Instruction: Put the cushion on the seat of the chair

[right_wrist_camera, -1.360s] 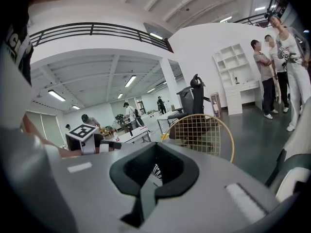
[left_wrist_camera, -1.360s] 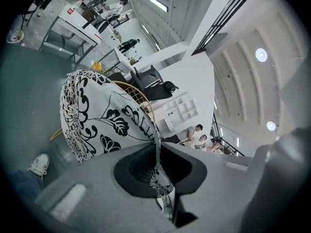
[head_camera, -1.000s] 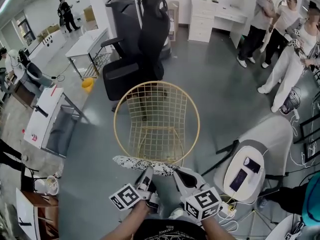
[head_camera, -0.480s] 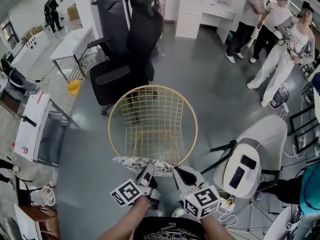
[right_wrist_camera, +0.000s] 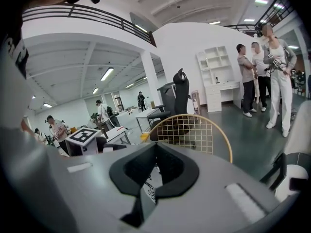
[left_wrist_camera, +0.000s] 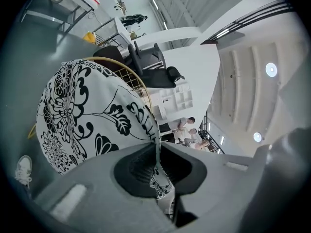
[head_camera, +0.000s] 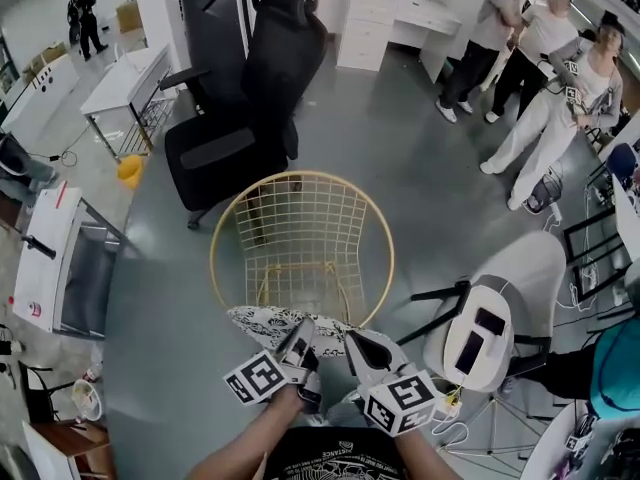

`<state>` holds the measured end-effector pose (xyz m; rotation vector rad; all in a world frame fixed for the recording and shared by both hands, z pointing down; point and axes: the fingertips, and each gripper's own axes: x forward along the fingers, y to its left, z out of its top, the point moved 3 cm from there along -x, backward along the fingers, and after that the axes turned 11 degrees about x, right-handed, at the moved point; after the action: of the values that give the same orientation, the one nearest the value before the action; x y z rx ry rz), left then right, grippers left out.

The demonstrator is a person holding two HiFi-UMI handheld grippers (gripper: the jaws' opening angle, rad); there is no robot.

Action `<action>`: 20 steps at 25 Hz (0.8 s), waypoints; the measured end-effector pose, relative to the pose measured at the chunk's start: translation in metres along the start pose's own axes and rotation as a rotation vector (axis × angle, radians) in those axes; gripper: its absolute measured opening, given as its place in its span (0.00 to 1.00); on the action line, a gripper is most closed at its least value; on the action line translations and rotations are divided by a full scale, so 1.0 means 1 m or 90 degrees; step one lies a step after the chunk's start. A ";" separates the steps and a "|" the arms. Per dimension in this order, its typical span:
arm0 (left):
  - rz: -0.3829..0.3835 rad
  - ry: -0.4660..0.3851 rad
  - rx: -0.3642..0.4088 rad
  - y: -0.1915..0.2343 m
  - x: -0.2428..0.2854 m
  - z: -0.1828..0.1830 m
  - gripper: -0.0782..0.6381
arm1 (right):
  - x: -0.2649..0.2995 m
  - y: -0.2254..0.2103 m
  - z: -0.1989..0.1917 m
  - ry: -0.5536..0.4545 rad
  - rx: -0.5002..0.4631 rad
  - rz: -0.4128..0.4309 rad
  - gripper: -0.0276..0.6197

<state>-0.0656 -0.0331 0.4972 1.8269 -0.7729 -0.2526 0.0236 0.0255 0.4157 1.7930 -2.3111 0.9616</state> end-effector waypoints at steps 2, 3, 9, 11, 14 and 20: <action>-0.001 -0.001 -0.003 0.003 0.004 0.003 0.14 | 0.003 0.000 0.002 -0.001 0.005 -0.001 0.04; -0.001 -0.002 -0.005 0.004 0.006 0.004 0.14 | 0.005 -0.001 0.004 -0.002 0.002 -0.001 0.04; 0.007 -0.004 -0.006 0.008 0.021 0.007 0.14 | 0.015 -0.012 0.009 -0.004 0.005 0.003 0.04; 0.012 -0.007 -0.003 0.010 0.027 0.009 0.14 | 0.021 -0.017 0.012 -0.002 0.003 0.010 0.04; 0.026 -0.014 -0.001 0.013 0.038 0.009 0.14 | 0.032 -0.029 0.015 0.009 -0.001 0.026 0.04; 0.072 -0.036 -0.003 0.022 0.058 0.006 0.14 | 0.050 -0.057 0.025 0.041 -0.007 0.073 0.04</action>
<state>-0.0330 -0.0774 0.5255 1.7715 -0.9117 -0.2332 0.0665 -0.0374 0.4407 1.6158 -2.3981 1.0049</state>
